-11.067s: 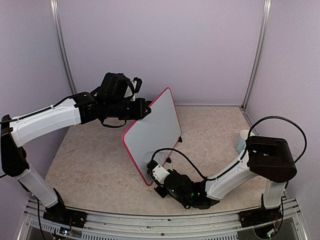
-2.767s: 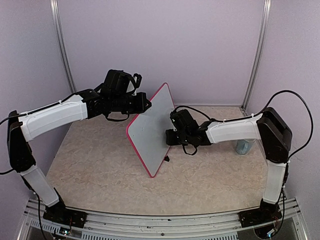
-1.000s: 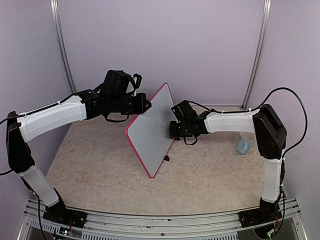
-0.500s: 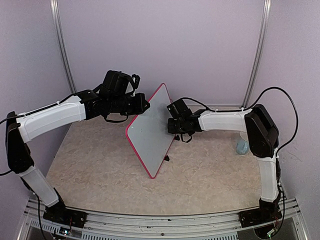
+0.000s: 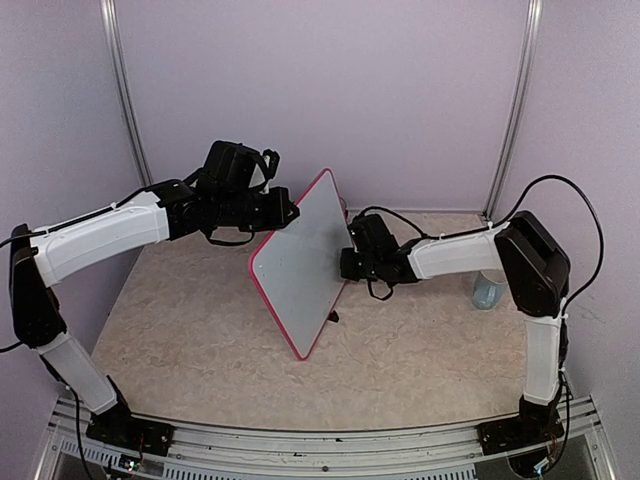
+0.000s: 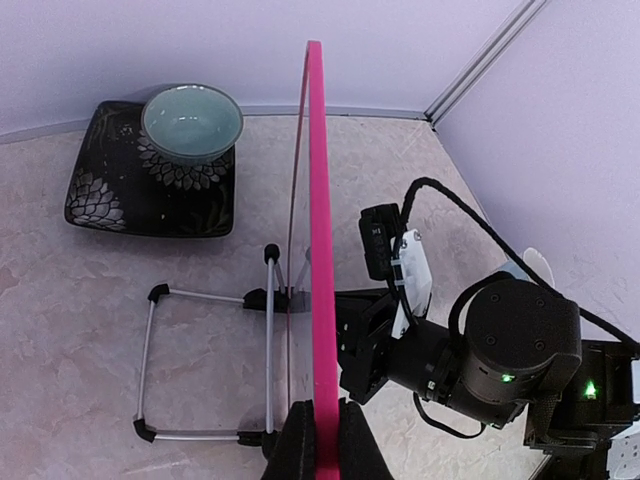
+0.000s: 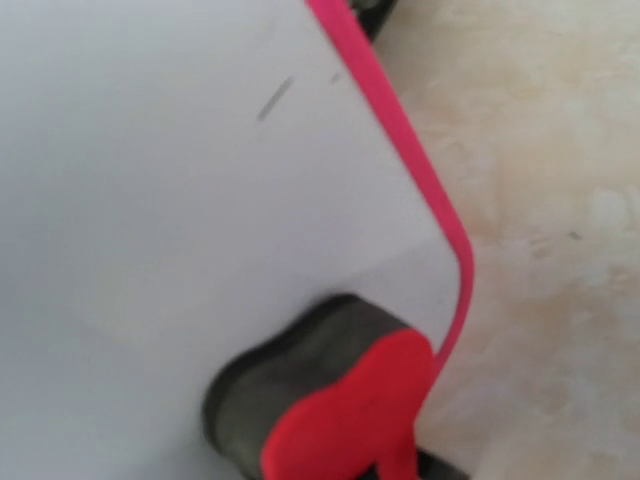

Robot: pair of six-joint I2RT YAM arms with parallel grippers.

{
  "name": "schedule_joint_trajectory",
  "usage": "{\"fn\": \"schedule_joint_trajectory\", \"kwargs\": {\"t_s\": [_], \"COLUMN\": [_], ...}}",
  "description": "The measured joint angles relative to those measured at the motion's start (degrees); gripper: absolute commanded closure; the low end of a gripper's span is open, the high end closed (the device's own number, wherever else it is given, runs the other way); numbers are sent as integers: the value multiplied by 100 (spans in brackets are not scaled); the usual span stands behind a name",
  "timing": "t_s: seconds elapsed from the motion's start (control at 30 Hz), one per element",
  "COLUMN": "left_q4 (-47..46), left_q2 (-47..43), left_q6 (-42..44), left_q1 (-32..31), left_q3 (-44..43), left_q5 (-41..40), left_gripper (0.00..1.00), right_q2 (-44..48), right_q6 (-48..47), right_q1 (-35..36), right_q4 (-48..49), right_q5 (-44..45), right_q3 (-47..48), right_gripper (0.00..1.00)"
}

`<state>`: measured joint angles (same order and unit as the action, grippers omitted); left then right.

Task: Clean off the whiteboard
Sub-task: Erase the whiteboard at the center of the board.

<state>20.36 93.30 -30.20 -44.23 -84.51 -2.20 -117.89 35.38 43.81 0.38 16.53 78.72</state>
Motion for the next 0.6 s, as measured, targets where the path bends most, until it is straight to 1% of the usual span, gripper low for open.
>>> {"fn": "schedule_joint_trajectory", "kwargs": {"t_s": [0.33,0.6], "left_q4": [50,76], "left_q2": [-57,-94], "left_q6": [-7,-4], "left_q1": [0,0], "left_q3": [42,68], "left_q5": [-2,2], "left_gripper": [100,100], "right_q2": [352,520], "right_q6": [-160,-175], "right_q1": [-28,-28], "right_q4": [540,918], "right_q5": [-802,-1200], "right_q3": [-601,-964], "right_gripper": [93,93]}}
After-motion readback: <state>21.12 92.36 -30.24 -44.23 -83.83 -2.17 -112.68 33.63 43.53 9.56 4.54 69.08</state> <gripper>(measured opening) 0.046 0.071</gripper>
